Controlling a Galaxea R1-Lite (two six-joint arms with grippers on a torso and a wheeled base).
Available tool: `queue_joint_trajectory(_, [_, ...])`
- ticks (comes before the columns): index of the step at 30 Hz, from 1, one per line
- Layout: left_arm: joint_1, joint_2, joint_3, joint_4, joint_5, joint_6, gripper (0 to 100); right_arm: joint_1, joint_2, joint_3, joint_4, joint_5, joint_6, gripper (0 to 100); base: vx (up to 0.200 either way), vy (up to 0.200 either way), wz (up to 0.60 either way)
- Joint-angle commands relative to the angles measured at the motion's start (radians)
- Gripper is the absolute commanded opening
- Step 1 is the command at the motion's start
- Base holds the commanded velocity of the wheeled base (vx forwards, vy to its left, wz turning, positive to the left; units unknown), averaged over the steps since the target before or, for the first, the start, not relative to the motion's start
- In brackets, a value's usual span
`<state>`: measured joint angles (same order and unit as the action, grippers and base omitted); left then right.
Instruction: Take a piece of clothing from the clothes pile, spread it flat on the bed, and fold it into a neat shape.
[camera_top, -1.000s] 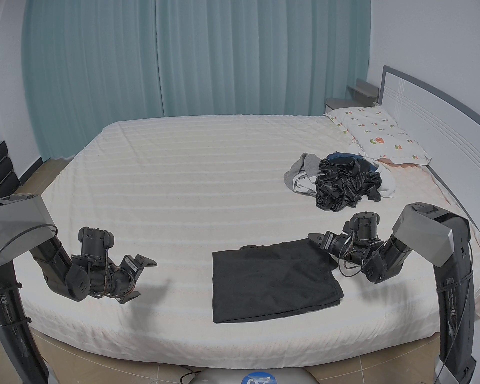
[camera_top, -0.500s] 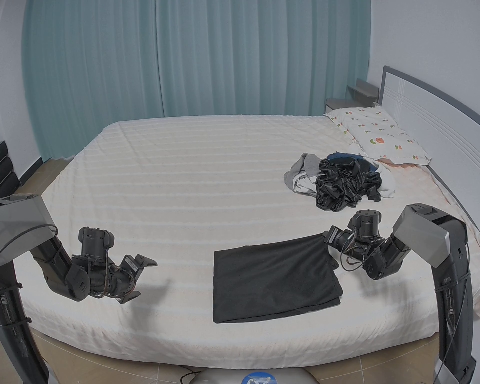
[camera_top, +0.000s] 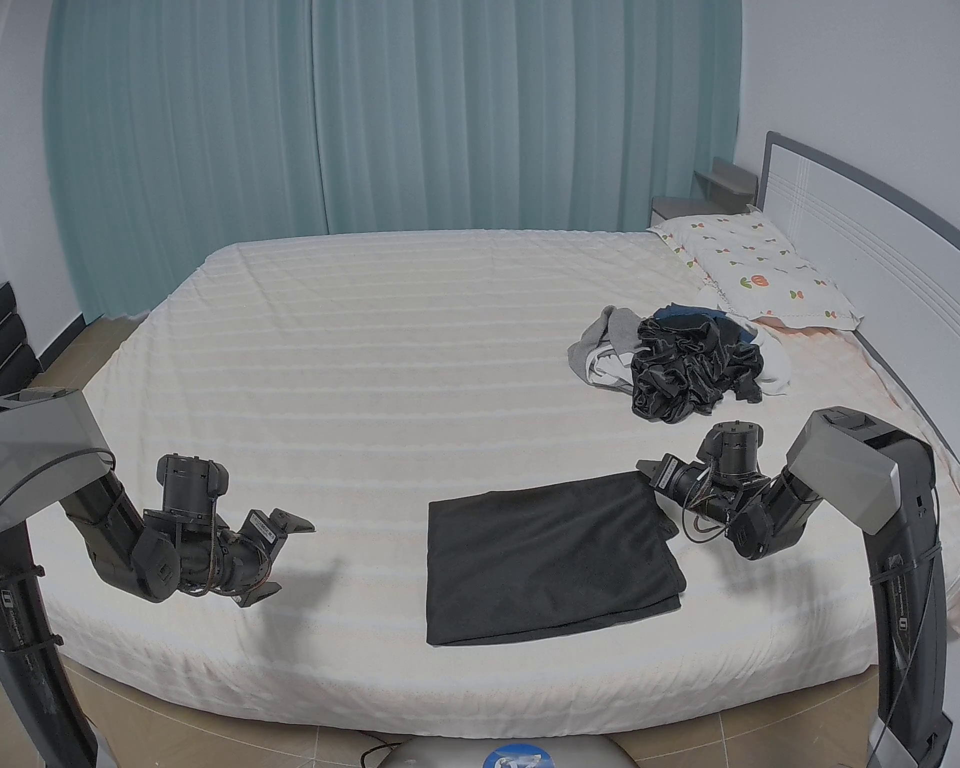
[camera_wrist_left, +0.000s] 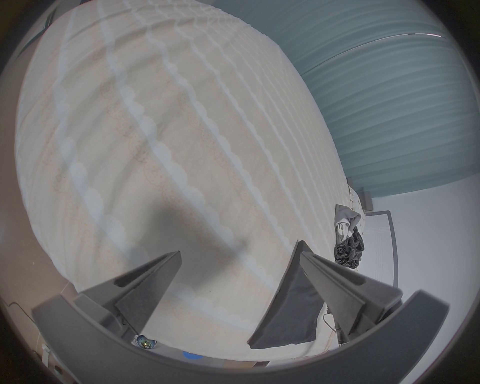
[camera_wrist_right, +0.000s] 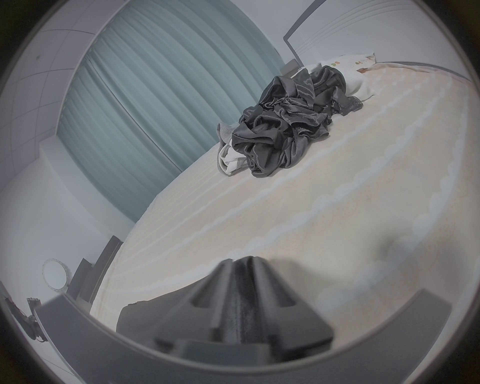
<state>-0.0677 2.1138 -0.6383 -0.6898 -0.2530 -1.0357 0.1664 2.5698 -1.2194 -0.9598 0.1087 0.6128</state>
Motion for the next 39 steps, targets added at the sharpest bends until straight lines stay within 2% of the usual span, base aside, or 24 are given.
queue_joint_trajectory(1, [-0.001, 0.000, 0.002, -0.001, 0.000, 0.000, 100, -0.015, -0.074, 0.081, -0.013, 0.002, 0.036, 100, 0.000, 0.000, 0.00])
queue_joint_trajectory(3, [-0.001, 0.000, 0.002, -0.001, 0.000, 0.000, 100, -0.015, -0.111, 0.124, -0.016, 0.003, 0.061, 100, 0.000, 0.000, 0.00])
queue_joint_trajectory(6, [-0.003, 0.000, 0.000, -0.001, 0.000, 0.000, 100, -0.004, -0.218, 0.277, -0.042, 0.009, 0.133, 100, 0.000, 0.000, 0.00])
queue_joint_trajectory(11, [-0.003, -0.008, 0.000, 0.001, -0.002, 0.000, 100, 0.001, -0.310, 0.475, -0.100, 0.012, 0.173, 100, -0.040, 0.000, 0.00])
queue_joint_trajectory(13, [-0.009, -0.009, -0.003, 0.001, -0.002, 0.000, 100, 0.005, -0.321, 0.578, -0.157, 0.012, 0.226, 100, -0.200, 0.000, 0.00])
queue_joint_trajectory(16, [-0.020, -0.014, -0.003, 0.004, -0.003, -0.001, 100, 0.007, -0.298, 0.672, -0.270, 0.017, 0.255, 100, -0.200, 0.000, 0.00])
queue_joint_trajectory(18, [-0.020, -0.014, -0.003, 0.004, -0.003, -0.001, 100, 0.007, -0.298, 0.672, -0.270, 0.017, 0.255, 100, -0.200, 0.000, 0.00])
queue_joint_trajectory(19, [-0.038, -0.012, -0.001, 0.001, -0.002, -0.003, 100, 0.007, -0.249, 0.721, -0.439, 0.048, 0.292, 100, -0.200, 0.000, 0.00])
queue_joint_trajectory(20, [-0.040, -0.012, -0.003, 0.001, -0.002, -0.004, 100, 0.007, -0.232, 0.738, -0.497, 0.060, 0.323, 100, 0.000, 0.000, 0.00])
queue_joint_trajectory(23, [-0.040, -0.014, -0.009, 0.003, -0.002, -0.009, 100, 0.008, -0.195, 0.762, -0.585, 0.069, 0.341, 100, 0.000, 0.000, 0.00])
queue_joint_trajectory(28, [-0.060, -0.009, -0.040, 0.004, -0.002, -0.033, 100, -0.001, -0.188, 0.762, -0.600, 0.071, 0.344, 100, 0.000, 0.000, 0.00])
queue_joint_trajectory(32, [-0.089, -0.012, -0.064, 0.006, 0.000, -0.086, 100, -0.004, -0.186, 0.761, -0.602, 0.071, 0.354, 100, 0.000, -0.200, 0.00])
queue_joint_trajectory(39, [-0.095, -0.009, -0.078, 0.010, 0.000, -0.090, 100, 0.002, -0.155, 0.736, -0.602, 0.081, 0.357, 100, 0.000, -0.200, 0.00])
